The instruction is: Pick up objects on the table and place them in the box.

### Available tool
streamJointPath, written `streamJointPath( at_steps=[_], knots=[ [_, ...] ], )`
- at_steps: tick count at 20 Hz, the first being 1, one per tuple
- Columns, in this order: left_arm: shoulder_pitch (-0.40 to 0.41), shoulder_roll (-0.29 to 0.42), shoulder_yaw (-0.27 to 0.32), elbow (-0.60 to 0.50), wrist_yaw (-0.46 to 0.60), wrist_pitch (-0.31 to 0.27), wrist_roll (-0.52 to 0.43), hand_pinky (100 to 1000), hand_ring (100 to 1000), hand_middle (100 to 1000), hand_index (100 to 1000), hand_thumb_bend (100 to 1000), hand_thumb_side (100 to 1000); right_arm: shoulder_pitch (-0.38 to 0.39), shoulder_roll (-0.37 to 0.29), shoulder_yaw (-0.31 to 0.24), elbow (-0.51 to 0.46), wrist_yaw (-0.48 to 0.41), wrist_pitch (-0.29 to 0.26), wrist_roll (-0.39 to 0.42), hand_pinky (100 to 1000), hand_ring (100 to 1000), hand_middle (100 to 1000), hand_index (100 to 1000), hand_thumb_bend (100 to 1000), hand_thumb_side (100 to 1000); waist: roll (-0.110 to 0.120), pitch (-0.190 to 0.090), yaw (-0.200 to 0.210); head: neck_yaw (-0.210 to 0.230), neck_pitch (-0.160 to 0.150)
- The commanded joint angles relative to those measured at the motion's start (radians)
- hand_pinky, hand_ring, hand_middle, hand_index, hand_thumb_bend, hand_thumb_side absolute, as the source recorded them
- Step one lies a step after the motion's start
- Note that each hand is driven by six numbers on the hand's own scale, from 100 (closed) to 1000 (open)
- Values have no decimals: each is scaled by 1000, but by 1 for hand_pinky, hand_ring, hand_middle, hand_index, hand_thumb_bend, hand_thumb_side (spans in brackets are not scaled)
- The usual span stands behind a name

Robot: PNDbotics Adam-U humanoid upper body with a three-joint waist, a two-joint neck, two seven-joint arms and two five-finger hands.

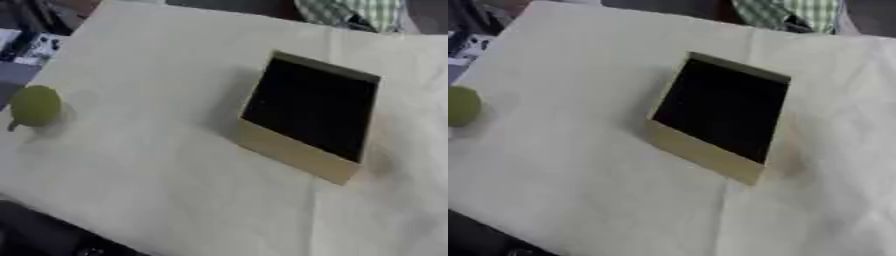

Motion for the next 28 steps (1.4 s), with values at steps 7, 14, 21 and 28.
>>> streamJointPath(
  at_steps=[7,14,21,28],
  knots=[
    [5,195,15,32,-62,11,54,755,727,686,786,625,519,-7,-32,-5,-21,-4,-2,5,840,801,751,799,100,636,7,-22,-1,-14,15],
    [41,391,-7,166,-121,50,53,776,748,712,828,655,512,-4,-40,-6,-21,-3,-3,6,840,801,751,799,100,634,12,-26,-4,-13,27],
    [75,487,-9,351,-178,173,-51,832,799,768,871,689,531,-2,-44,-5,-21,-3,-2,7,841,802,752,799,100,638,15,-25,3,-10,30],
    [55,510,-9,505,-172,180,-247,861,825,792,905,671,551,-2,-44,-5,-21,-5,-1,2,841,803,752,800,100,637,15,-27,-2,-9,18]
  ],
)
